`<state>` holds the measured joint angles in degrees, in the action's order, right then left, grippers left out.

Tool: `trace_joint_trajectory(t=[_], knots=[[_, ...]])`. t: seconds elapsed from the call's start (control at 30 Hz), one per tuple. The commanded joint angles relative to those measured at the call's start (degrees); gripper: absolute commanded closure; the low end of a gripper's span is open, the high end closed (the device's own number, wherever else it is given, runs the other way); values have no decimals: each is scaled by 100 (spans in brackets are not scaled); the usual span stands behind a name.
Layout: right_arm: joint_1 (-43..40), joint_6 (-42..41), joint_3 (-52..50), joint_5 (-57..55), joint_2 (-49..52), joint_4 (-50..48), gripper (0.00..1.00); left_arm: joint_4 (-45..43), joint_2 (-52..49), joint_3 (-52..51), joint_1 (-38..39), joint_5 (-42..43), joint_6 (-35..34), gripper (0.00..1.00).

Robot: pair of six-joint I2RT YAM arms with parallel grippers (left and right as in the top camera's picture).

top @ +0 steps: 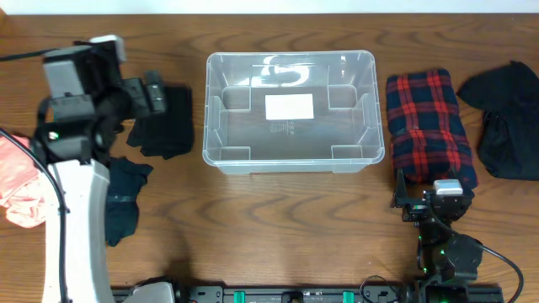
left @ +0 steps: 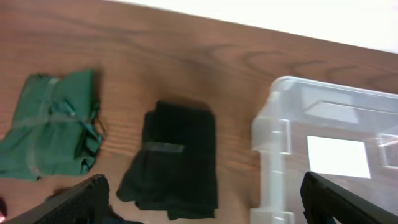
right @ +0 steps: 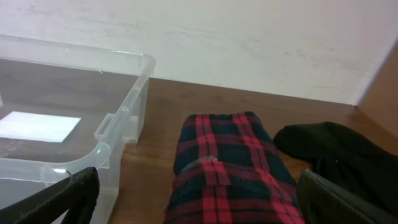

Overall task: Pack container
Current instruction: 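Reach left gripper to the folded black cloth and grasp it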

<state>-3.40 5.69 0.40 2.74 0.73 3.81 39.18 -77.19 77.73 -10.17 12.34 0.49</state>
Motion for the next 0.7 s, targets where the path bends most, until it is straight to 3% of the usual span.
trace_joint_trajectory(t=[0.0, 0.13, 0.67], knots=[[79, 81, -9, -39, -24, 22, 1, -57, -542, 127, -463, 774, 330, 2], [79, 81, -9, -39, -24, 22, 1, -129, -1322, 127, -822, 1274, 658, 2], [79, 81, -9, -39, -24, 22, 1, -772, -3416, 127, -1200, 1298, 898, 2]])
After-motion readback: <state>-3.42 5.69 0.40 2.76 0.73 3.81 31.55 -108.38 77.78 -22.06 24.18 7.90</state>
